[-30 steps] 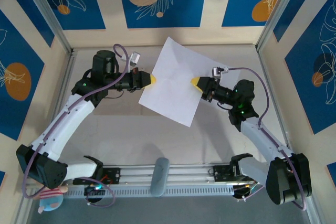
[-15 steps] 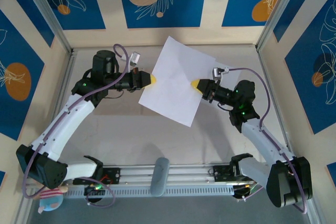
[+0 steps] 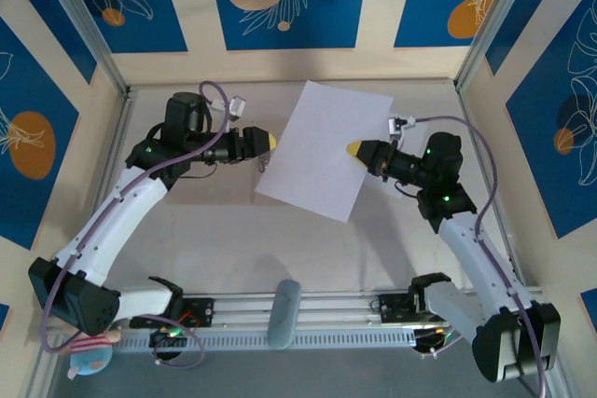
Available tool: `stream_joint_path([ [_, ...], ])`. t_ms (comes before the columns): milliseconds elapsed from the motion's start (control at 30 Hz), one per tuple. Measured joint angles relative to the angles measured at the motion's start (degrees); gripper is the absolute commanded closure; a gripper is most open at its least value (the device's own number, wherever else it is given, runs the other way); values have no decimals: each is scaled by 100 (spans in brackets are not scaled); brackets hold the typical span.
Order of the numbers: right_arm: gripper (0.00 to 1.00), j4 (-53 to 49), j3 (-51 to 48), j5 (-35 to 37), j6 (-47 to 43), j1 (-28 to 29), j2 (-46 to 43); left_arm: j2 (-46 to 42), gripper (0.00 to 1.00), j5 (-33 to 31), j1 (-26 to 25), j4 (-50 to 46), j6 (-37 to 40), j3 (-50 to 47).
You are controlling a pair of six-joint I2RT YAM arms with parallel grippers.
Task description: Put the files into the folder
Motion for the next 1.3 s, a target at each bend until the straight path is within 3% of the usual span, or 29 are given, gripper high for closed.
stream_joint_path([
  [267,100,-3248,1517,791,-2214,-302,4,789,33,-874,46,-402,616,0],
  [433,100,-4756,2173,1237,-3156,-343,317,1794,52,-1147,-37,-387,815,105],
  [533,100,-5364,2441,1486,-3523,-343,382,2422,56,-1296,-153,-358,914,378],
  [833,100,-6286,2830,1923,-4111,-343,146,4050,57,-1576,-656,-192,931,1228],
  [1133,100,-6758,3364,2153,-4430,-343,74,4719,51,-1832,-745,-142,761,1425],
  [1300,100,-6865,3545,2188,-4474,-343,74,4922,62,-1840,-785,-42,675,1438],
])
